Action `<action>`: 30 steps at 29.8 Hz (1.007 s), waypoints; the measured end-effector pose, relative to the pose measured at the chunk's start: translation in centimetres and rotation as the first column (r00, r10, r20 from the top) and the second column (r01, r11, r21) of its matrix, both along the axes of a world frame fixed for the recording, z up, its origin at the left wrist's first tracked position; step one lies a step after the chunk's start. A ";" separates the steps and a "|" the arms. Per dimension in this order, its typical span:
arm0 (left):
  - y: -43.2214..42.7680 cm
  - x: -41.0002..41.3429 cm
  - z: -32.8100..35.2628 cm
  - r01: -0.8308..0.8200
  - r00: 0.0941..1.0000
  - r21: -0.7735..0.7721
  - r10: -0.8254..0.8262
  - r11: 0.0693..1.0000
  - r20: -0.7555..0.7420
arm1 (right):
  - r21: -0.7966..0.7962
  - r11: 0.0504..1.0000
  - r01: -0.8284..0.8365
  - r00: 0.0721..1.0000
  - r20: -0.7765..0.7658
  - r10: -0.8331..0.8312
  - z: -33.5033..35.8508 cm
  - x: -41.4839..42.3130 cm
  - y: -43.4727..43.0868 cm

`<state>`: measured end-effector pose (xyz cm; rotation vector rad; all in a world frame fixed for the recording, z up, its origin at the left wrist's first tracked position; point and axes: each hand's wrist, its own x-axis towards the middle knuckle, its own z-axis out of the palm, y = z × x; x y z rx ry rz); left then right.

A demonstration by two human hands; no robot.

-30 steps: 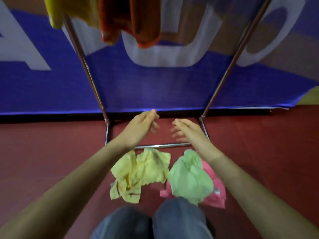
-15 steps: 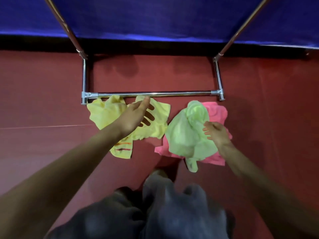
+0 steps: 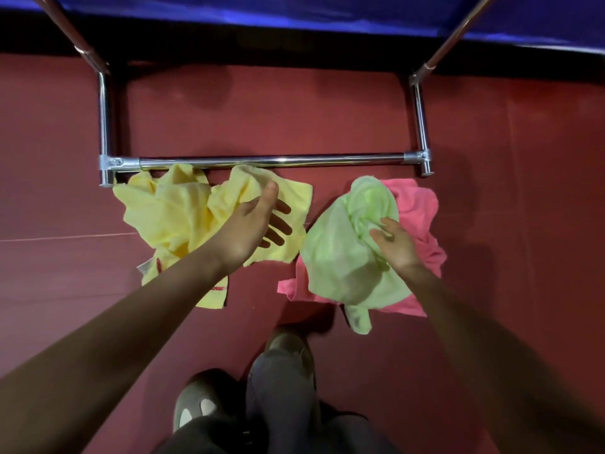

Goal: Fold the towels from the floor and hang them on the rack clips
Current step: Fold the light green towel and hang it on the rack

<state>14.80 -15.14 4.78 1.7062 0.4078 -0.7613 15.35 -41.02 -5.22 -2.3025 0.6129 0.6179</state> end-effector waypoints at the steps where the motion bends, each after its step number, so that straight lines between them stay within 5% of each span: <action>1: 0.0 0.0 -0.3 -0.005 1.000 -0.001 0.005 1.000 -0.012 | -0.046 0.998 -0.046 0.999 -0.021 0.045 -0.6 0.1 -0.1; 4: 0.1 -0.2 -0.3 -0.010 1.000 0.007 0.010 1.000 -0.026 | -0.090 0.992 -0.084 0.996 0.015 0.086 -1.2 0.0 -0.4; 13: -0.2 -0.9 3.5 -0.010 1.000 -0.014 0.010 1.000 -0.004 | 0.306 0.942 -0.138 0.968 0.243 0.063 7.9 -0.8 2.5; 25: -1.5 -2.9 20.2 0.105 0.942 -0.121 -0.059 0.987 0.331 | 0.653 0.660 -0.373 0.915 0.376 0.145 33.2 -0.9 7.0; 30: -1.4 -4.5 27.7 0.167 0.903 -0.288 -0.029 0.943 0.429 | 0.608 0.619 -0.498 0.841 0.513 0.173 42.6 -1.3 9.6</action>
